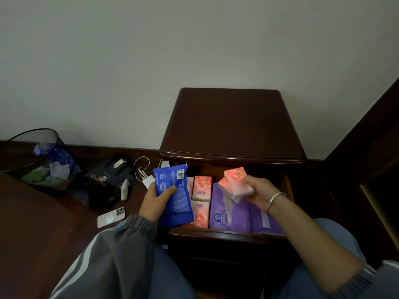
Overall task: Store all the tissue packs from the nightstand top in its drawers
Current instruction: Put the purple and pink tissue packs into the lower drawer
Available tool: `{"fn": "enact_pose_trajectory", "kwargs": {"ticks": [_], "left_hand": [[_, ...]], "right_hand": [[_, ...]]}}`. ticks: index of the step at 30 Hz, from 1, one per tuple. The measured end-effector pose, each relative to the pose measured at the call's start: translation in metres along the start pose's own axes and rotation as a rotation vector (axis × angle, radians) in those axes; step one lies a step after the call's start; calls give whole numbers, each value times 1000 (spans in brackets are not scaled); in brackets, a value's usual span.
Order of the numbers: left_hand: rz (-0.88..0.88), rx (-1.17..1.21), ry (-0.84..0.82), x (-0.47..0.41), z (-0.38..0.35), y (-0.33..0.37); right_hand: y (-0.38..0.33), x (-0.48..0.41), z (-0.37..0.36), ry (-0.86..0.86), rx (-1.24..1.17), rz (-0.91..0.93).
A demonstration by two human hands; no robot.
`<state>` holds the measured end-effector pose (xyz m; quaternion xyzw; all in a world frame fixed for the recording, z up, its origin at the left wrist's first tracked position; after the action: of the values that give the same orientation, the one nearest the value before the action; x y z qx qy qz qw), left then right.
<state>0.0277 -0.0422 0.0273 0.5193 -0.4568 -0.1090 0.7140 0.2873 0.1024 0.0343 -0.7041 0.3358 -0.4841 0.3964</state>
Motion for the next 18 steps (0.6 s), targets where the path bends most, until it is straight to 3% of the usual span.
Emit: {"fn": "enact_pose_trajectory", "kwargs": {"ticks": [6,12,18], "left_hand": [[147,-70,-345,22,-82,3],[101,-394,-323,34,-170,-8],[134,-428,-303,33,-211,-27]], "right_hand": [[-16,12,48,2,-182,-49],[-40,25,98,128,-205,58],[-44,34,128,159,-222,92]]}}
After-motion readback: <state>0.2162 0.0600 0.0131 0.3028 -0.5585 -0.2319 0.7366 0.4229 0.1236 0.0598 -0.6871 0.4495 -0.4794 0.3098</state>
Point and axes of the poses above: each hand's wrist, its own x-axis away from the middle knuckle, its own z-axis out of the back of the hand, y = z × x, the point moved 8 cm from there along -x, towards the middle knuckle, and after that the axes turned 13 degrees about z, right-handed, at the moved point
